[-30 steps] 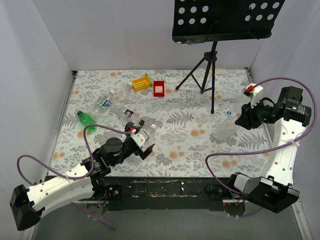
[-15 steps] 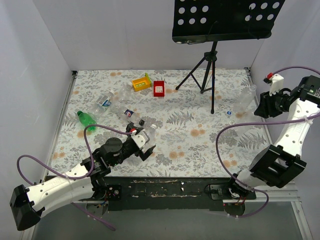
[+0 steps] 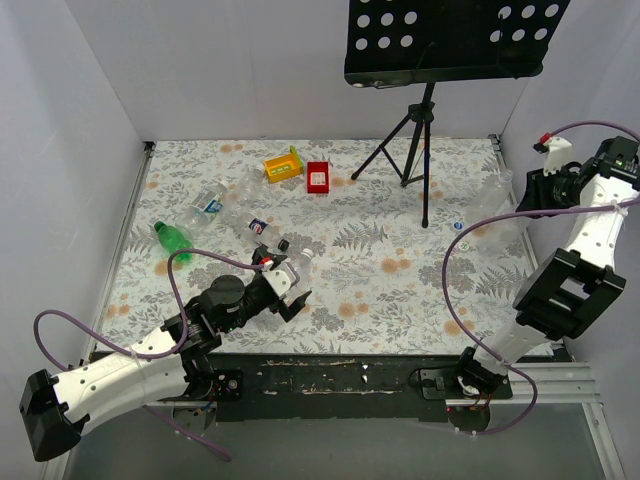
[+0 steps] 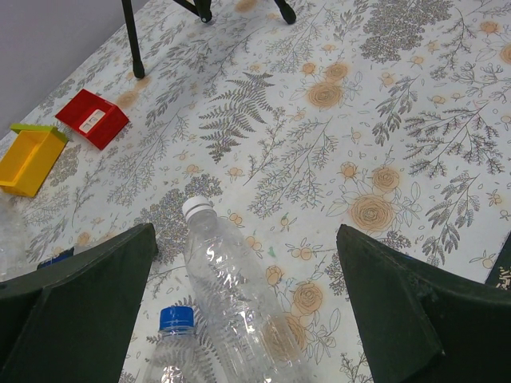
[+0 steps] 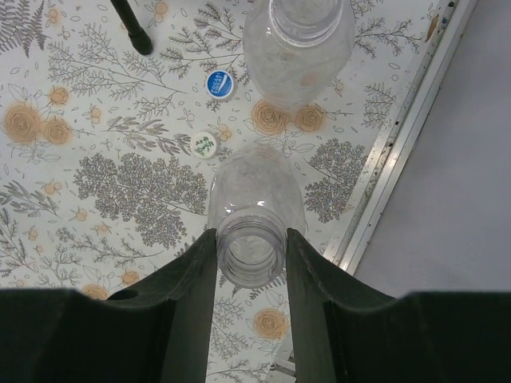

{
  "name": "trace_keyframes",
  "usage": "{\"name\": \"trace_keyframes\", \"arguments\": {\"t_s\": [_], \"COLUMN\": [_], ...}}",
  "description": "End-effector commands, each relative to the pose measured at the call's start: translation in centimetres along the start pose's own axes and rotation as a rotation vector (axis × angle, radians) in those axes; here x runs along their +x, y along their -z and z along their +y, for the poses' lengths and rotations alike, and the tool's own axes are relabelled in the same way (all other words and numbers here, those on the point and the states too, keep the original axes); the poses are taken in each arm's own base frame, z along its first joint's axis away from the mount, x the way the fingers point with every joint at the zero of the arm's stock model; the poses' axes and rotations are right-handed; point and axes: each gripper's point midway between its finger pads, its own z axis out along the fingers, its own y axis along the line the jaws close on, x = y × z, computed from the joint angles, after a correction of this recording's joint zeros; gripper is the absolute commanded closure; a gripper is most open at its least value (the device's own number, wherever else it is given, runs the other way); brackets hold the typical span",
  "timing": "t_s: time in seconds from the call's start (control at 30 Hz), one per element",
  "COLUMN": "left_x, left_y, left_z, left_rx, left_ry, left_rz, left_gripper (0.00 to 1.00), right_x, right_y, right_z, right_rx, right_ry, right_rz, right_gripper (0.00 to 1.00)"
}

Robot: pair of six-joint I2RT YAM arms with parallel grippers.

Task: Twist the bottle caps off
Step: Place the plastic bottle at the center of the board.

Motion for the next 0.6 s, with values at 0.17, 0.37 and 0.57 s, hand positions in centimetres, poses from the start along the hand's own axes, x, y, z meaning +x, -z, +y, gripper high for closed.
{"name": "trace_keyframes", "arguments": {"t_s": [0.17,0.37,0.57], "left_x": [-0.5,-0.5,-0.5], "left_y": [0.0,0.1,0.0], "left_z": [0.2,0.2,0.2], "left_rx": [-0.006,-0.006,-0.003], "left_ry": [-0.010,-0.010,-0.012], "left_rz": [-0.015,-0.015,-0.014], "left_gripper": [0.02,0.02,0.02], "right_x": [-2.1,-1.0,-0.9], "right_y": [-1.5,-2.3,-2.2], "right_z": [-1.1,-1.2,-1.1], "right_rx": [0.034,0.023,0.016], "right_ry": [0.028,0.015,0.024], "right_rz": [-0.017,0.012,0.019], "right_gripper": [0.94,0.89,0.72]}}
